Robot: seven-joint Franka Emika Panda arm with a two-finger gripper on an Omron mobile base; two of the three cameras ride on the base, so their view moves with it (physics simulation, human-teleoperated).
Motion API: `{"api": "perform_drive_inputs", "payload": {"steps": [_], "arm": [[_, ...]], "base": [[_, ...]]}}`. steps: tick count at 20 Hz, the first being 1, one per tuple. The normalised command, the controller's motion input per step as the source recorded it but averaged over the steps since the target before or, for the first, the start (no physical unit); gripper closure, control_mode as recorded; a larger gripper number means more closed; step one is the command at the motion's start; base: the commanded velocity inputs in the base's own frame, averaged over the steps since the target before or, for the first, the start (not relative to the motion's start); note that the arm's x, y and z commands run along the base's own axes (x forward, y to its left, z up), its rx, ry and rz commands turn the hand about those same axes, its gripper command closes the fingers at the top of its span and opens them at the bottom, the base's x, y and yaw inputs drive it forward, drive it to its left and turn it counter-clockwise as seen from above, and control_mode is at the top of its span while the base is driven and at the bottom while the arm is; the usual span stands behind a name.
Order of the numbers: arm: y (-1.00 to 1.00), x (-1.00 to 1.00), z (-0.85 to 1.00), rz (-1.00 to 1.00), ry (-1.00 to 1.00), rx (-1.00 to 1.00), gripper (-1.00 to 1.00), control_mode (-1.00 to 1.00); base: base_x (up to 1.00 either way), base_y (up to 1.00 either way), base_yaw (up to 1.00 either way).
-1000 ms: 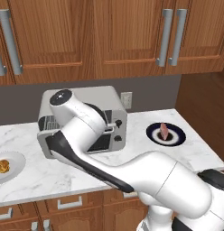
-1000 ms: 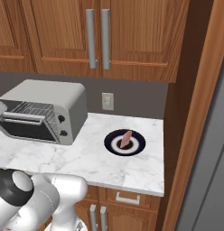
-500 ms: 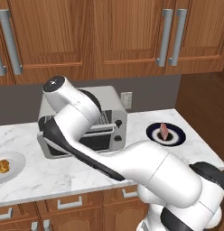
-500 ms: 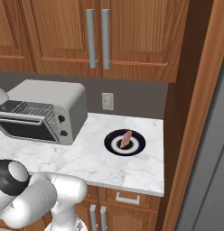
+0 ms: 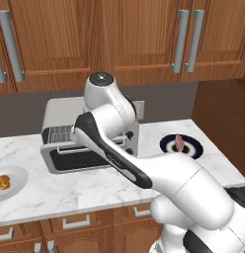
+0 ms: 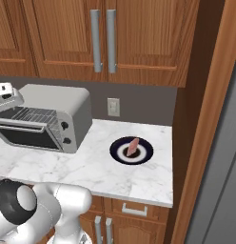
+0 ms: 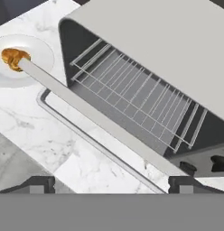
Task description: Open the toaster oven door. Place the bread on the top rack in the toaster oven and place the steak on the bottom rack.
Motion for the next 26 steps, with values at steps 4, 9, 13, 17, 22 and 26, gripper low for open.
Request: {"api": "perform_drive_inputs", "payload": {"steps": [4, 9, 13, 17, 22, 26], "arm": [[0.03, 0.37, -0.06, -0.29, 0.00, 0.09, -1.00, -1.00], [0.06, 0.34, 0.00, -0.41, 0.08, 0.04, -1.00, -1.00], [0.04, 0.28, 0.00, -0.39, 0.10, 0.05, -1.00, -1.00], [0.06, 0.18, -0.02, -0.20, 0.05, 0.10, -1.00, -1.00], [0.04, 0.08, -0.13, -0.09, 0.11, 0.07, -1.00, -1.00], [0.07, 0.00, -0.26, 0.00, 0.06, 0.03, -1.00, -1.00]], "base": [[0.00, 0.00, 0.00], [0.00, 0.00, 0.00], [0.00, 0.00, 0.00], [0.00, 0.00, 0.00], [0.00, 0.00, 0.00], [0.00, 0.00, 0.00]]}}
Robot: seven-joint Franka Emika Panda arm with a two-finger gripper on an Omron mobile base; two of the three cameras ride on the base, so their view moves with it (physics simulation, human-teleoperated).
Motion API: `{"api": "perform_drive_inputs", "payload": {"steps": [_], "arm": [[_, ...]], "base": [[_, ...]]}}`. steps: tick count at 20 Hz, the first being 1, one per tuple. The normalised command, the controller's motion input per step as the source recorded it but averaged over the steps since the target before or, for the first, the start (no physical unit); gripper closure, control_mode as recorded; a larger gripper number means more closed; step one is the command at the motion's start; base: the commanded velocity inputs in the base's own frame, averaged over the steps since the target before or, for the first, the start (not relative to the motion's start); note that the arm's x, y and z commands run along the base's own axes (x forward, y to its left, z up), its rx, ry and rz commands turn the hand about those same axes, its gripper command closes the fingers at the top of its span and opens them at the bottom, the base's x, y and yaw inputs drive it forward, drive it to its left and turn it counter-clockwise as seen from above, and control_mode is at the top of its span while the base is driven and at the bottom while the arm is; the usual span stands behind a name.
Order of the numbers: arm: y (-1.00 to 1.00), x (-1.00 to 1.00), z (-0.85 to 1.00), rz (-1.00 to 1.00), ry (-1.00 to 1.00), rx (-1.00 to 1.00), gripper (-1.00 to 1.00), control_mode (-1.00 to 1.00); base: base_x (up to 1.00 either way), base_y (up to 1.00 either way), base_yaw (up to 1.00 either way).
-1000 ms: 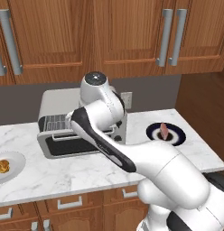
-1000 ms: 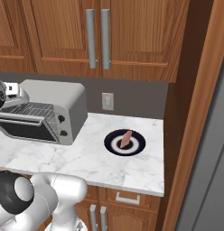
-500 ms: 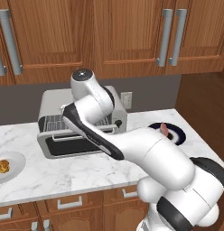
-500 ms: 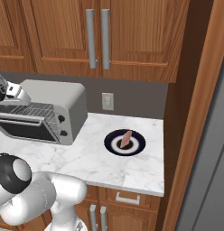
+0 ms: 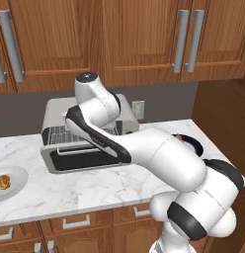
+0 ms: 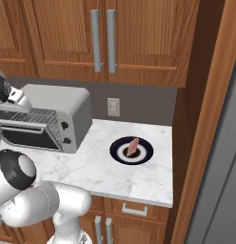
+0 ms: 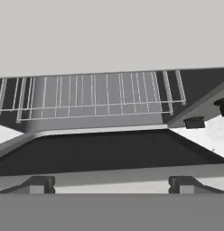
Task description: Open the toaster oven door. Place the bread on the top rack in the toaster oven and place the steak on the bottom rack.
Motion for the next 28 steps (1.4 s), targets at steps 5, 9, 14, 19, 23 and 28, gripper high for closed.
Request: {"api": "perform_drive_inputs", "payload": {"steps": [5, 9, 14, 19, 23, 28], "arm": [[0.07, -0.03, -0.36, 0.00, 0.01, 0.00, -1.00, -1.00], [0.02, -0.02, -0.47, 0.04, 0.00, 0.00, -1.00, -1.00], [0.00, -0.16, -0.37, 0.09, 0.03, 0.00, -1.00, -1.00], [0.01, -0.31, -0.29, 0.11, 0.06, 0.00, -1.00, -1.00], [0.09, -0.38, -0.38, 0.06, 0.10, 0.00, -1.00, -1.00], [0.10, -0.37, -0.52, 0.02, 0.05, 0.00, -1.00, -1.00]], "base": [[0.00, 0.00, 0.00], [0.00, 0.00, 0.00], [0.00, 0.00, 0.00], [0.00, 0.00, 0.00], [0.00, 0.00, 0.00], [0.00, 0.00, 0.00]]}}
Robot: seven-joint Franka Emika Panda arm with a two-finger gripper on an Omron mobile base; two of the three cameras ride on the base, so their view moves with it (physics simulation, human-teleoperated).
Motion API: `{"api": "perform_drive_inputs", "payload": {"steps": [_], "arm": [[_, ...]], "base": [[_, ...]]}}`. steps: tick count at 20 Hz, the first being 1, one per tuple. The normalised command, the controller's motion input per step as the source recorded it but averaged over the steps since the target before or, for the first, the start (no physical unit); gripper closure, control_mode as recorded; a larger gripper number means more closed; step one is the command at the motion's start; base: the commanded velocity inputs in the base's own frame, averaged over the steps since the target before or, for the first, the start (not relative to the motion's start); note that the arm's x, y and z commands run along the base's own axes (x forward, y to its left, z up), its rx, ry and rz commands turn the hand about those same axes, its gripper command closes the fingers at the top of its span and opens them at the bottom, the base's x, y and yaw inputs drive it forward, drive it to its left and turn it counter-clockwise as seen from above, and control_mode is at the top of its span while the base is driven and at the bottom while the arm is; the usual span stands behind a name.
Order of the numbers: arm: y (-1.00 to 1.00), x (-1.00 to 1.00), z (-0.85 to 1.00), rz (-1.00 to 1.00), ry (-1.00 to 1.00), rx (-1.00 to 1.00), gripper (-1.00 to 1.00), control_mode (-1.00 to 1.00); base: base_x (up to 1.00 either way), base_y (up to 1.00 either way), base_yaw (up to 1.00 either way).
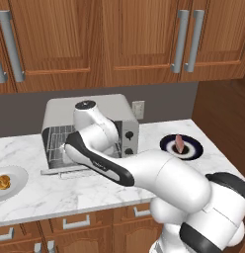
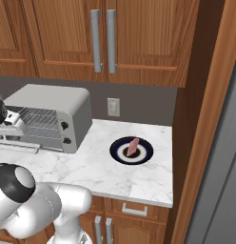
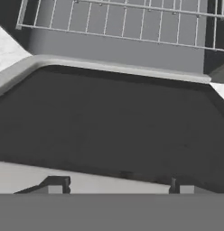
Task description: Open the toaster oven door. Place the bread on the top rack in the toaster oven and place the steak on the bottom rack.
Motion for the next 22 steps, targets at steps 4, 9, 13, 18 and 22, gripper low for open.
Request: {"api": "perform_drive_inputs", "payload": {"steps": [4, 9, 13, 18, 22], "arm": [[0.09, -0.32, -0.58, 0.00, 0.06, 0.00, -1.00, -1.00], [0.09, -0.28, -0.63, 0.00, 0.04, 0.00, -1.00, -1.00], [0.05, -0.15, -0.64, 0.00, 0.09, 0.00, -1.00, -1.00], [0.00, -0.12, -0.57, 0.00, 0.02, 0.00, -1.00, -1.00], [0.00, -0.14, -0.44, 0.00, 0.00, 0.01, -1.00, -1.00]], "base": [[0.00, 0.00, 0.00], [0.00, 0.00, 0.00], [0.00, 0.00, 0.00], [0.00, 0.00, 0.00], [0.00, 0.00, 0.00]]}}
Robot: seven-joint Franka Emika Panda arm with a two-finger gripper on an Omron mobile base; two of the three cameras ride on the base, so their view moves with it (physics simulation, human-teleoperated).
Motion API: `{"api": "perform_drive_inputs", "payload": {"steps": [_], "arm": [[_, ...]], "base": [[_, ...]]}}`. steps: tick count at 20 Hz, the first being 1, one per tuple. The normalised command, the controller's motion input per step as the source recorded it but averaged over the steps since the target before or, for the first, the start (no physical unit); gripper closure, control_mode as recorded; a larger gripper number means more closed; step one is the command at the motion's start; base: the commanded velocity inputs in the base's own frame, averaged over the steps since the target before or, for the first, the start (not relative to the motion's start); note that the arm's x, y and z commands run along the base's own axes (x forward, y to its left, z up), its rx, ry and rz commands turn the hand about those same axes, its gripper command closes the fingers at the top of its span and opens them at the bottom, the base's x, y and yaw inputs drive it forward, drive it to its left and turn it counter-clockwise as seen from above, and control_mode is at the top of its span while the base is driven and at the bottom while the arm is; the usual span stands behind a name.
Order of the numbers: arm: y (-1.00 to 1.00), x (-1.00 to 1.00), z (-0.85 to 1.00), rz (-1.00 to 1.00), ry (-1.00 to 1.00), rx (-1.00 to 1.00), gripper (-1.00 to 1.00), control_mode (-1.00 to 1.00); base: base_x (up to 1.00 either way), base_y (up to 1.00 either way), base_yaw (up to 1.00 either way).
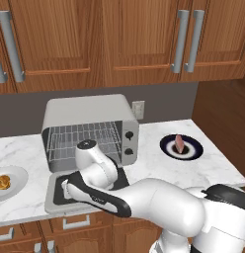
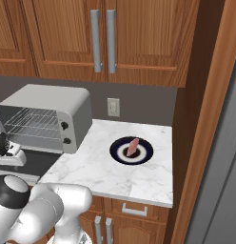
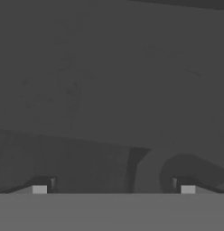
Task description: Open the toaster oven door. Place the bread on the top rack in the toaster oven and place the steak on the bottom rack.
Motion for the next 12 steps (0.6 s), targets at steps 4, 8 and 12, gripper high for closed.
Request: {"api": "perform_drive_inputs", "payload": {"steps": [4, 8, 12], "arm": [[0.00, -0.09, -0.07, 0.00, 0.00, 0.05, -1.00, -1.00], [0.00, 0.06, 0.12, 0.00, 0.00, 0.06, -1.00, -1.00], [-0.03, 0.21, 0.22, 0.00, -0.07, 0.00, -1.00, -1.00]], "base": [[0.00, 0.00, 0.00], [0.00, 0.00, 0.00], [0.00, 0.00, 0.00]]}}
